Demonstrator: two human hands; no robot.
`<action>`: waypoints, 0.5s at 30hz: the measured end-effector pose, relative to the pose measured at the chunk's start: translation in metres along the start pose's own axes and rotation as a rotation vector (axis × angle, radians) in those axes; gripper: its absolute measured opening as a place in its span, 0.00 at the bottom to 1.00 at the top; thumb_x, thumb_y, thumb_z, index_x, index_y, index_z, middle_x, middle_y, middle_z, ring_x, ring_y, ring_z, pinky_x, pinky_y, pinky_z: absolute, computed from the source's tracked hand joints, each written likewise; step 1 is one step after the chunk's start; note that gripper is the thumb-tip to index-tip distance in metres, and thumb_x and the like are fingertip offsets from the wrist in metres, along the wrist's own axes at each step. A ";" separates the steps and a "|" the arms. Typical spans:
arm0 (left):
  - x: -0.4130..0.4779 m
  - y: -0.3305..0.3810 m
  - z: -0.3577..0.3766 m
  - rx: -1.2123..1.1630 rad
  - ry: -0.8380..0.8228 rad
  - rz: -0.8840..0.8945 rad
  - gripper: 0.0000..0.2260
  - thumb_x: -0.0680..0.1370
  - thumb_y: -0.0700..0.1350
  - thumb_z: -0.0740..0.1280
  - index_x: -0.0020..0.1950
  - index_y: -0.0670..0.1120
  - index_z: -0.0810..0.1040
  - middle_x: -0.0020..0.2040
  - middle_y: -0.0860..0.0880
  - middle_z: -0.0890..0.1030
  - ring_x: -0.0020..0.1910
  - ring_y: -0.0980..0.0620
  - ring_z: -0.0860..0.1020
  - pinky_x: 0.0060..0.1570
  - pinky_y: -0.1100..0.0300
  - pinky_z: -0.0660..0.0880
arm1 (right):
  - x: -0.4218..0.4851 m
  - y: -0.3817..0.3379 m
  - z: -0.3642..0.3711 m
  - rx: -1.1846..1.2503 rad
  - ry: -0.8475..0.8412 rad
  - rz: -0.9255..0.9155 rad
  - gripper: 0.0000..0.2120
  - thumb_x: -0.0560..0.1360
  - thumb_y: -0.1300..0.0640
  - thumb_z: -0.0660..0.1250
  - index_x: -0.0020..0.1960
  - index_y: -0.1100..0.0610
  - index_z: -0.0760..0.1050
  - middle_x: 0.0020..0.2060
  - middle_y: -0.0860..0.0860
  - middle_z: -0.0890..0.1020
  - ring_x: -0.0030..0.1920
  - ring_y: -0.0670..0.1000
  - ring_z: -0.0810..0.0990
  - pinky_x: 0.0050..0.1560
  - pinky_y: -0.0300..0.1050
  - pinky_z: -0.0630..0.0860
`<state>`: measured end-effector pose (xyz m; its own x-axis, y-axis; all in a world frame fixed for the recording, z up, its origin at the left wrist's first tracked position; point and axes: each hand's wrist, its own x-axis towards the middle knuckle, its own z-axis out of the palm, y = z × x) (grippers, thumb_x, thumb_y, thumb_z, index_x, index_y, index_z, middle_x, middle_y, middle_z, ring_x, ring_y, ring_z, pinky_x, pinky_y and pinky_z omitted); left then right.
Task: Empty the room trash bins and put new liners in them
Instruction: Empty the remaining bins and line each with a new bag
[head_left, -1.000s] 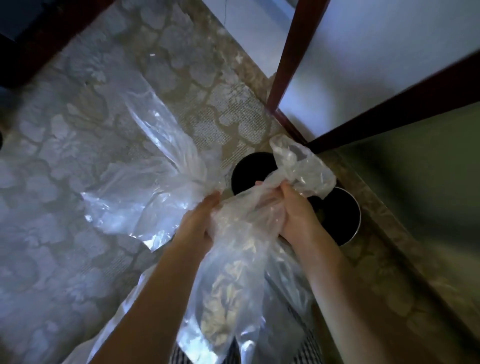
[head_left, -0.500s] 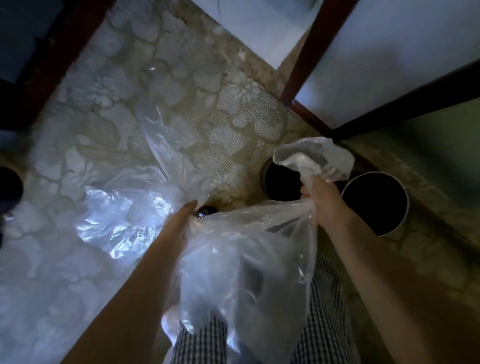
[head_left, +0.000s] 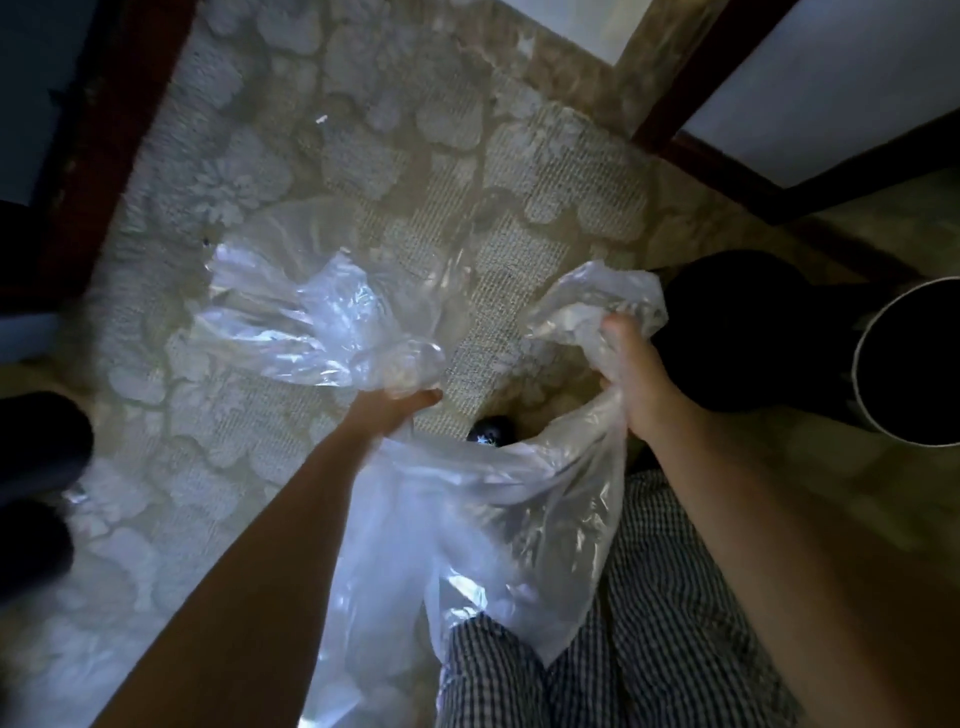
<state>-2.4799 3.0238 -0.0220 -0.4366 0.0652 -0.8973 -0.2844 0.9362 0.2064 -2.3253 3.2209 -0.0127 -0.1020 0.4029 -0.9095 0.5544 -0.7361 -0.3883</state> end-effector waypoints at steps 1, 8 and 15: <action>0.011 -0.001 0.006 0.022 -0.006 -0.008 0.21 0.74 0.52 0.71 0.60 0.40 0.75 0.50 0.45 0.75 0.42 0.54 0.71 0.27 0.71 0.67 | 0.009 0.004 0.002 -0.017 -0.010 -0.019 0.23 0.74 0.45 0.64 0.65 0.57 0.73 0.55 0.54 0.78 0.56 0.54 0.77 0.49 0.44 0.72; 0.114 -0.011 0.056 0.067 -0.025 0.142 0.18 0.75 0.52 0.69 0.57 0.41 0.75 0.46 0.47 0.74 0.36 0.58 0.70 0.35 0.70 0.67 | 0.092 0.059 0.021 -0.258 0.019 -0.147 0.18 0.76 0.51 0.66 0.64 0.57 0.73 0.51 0.52 0.77 0.54 0.52 0.77 0.52 0.43 0.72; 0.226 -0.029 0.085 0.283 0.041 0.208 0.48 0.59 0.69 0.73 0.68 0.38 0.70 0.67 0.39 0.72 0.65 0.43 0.72 0.63 0.56 0.68 | 0.181 0.090 0.036 -0.198 0.011 -0.148 0.21 0.77 0.54 0.65 0.68 0.59 0.70 0.55 0.51 0.76 0.53 0.47 0.75 0.40 0.30 0.71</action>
<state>-2.4975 3.0411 -0.2638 -0.4961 0.2561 -0.8296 0.0598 0.9633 0.2616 -2.3241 3.2083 -0.2179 -0.1860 0.5047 -0.8431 0.6855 -0.5480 -0.4793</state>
